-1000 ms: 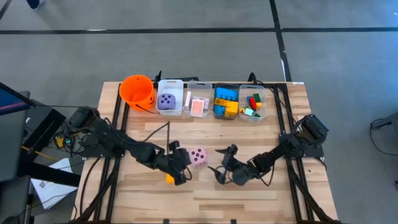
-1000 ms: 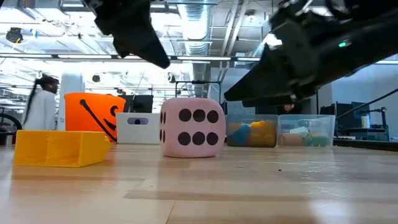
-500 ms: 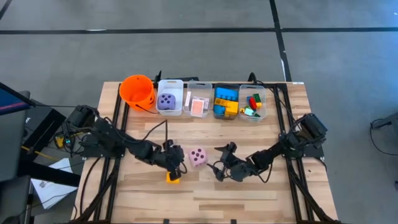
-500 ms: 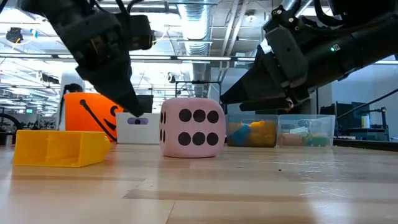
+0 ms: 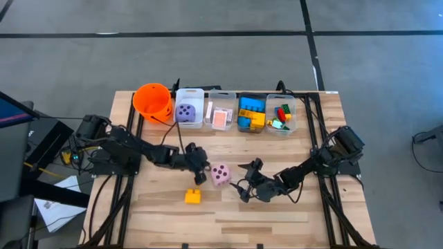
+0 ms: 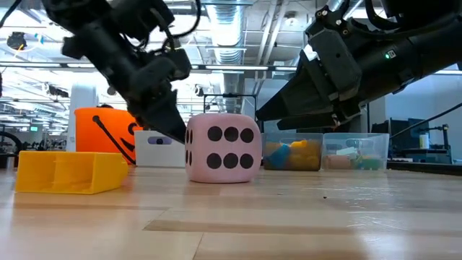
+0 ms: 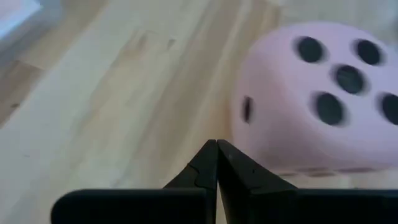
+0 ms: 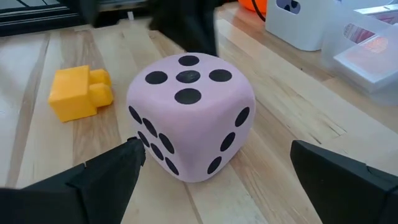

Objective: Pick & Place Toys
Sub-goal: Put the pink die into the white bin

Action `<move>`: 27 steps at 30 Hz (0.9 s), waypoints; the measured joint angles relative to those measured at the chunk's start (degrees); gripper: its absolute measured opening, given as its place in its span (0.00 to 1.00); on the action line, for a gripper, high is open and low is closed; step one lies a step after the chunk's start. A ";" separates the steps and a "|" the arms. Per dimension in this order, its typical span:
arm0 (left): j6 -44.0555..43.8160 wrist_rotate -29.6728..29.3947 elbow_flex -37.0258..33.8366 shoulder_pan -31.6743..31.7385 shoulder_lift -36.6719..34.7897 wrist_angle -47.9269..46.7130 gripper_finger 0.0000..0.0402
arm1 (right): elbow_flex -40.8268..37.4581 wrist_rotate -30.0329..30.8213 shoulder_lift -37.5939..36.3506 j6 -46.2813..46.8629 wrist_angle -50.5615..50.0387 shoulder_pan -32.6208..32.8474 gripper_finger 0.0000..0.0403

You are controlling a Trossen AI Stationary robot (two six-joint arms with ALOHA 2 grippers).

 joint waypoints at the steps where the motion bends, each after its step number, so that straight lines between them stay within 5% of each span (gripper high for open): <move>1: 0.66 0.77 0.00 1.03 0.00 -0.04 0.00 | 0.00 0.00 0.00 0.02 0.01 0.00 0.99; 12: -8.15 11.70 0.03 3.27 -0.02 -17.98 0.00 | -0.02 -0.07 0.00 1.50 -0.50 0.09 0.99; 18: -8.27 22.79 0.00 1.63 -0.02 -13.79 0.00 | -0.02 -0.07 0.00 1.49 -0.48 0.07 0.99; 27: -6.83 23.00 0.02 0.74 -0.02 -5.92 0.00 | -0.02 -0.07 0.00 1.50 -0.50 0.07 0.99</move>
